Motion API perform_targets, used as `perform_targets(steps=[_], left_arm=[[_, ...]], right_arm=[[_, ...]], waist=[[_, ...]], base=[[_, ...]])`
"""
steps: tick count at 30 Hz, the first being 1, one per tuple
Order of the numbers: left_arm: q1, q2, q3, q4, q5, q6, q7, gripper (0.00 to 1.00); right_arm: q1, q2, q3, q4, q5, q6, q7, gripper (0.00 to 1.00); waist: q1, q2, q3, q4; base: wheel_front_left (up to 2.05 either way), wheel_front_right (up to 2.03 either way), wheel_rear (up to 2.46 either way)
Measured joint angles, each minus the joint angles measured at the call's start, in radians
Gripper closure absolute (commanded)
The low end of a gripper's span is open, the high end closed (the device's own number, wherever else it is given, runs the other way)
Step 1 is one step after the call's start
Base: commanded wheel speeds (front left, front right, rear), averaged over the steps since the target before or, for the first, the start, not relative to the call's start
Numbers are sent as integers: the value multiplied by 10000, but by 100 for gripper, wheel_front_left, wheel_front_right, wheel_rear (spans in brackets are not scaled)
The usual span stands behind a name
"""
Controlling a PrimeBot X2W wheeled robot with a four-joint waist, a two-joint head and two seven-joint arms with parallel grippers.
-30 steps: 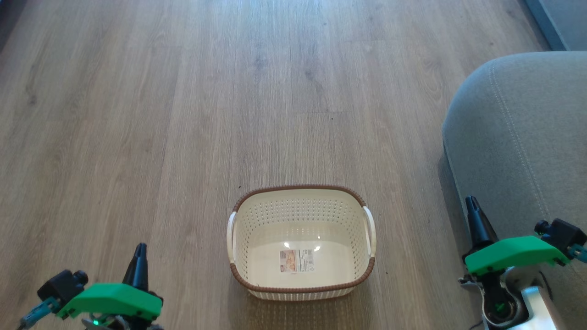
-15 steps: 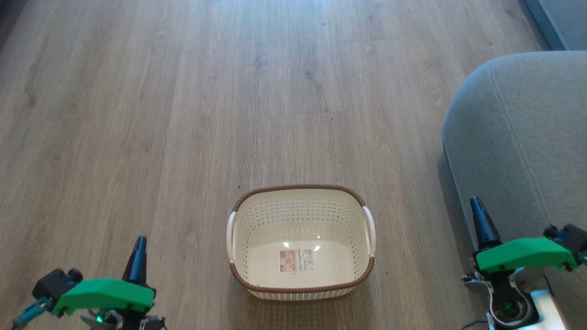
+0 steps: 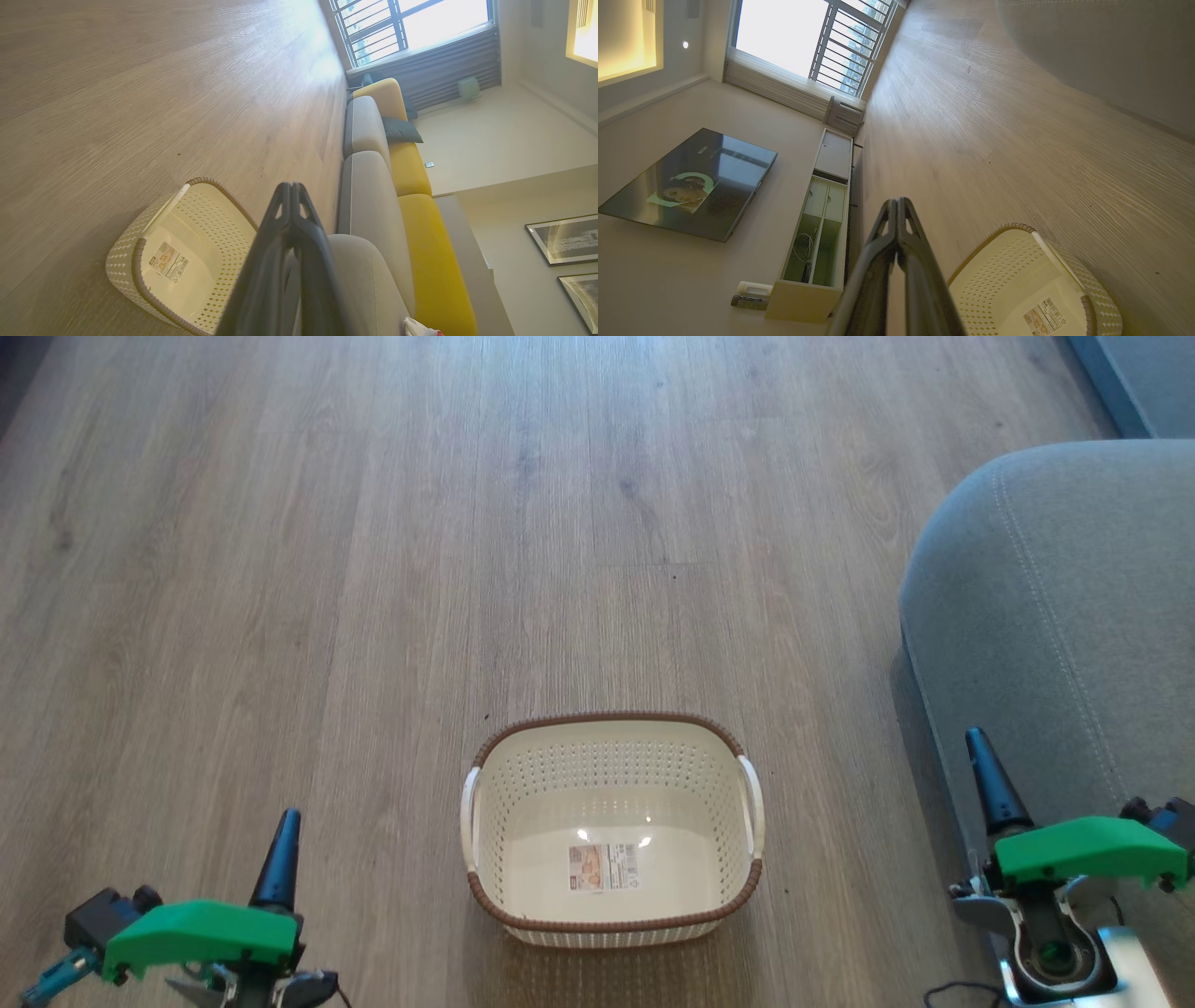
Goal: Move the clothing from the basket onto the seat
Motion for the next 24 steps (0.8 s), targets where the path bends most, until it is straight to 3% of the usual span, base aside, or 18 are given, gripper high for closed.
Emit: perform_targets(steps=[24], left_arm=[[-231,-10,63,-253,-2859,-257,715,100]], right_arm=[[62,105,-387,-485,2780,-2,685,100]], waist=[[0,0,4,-20]], base=[[0,0,0]])
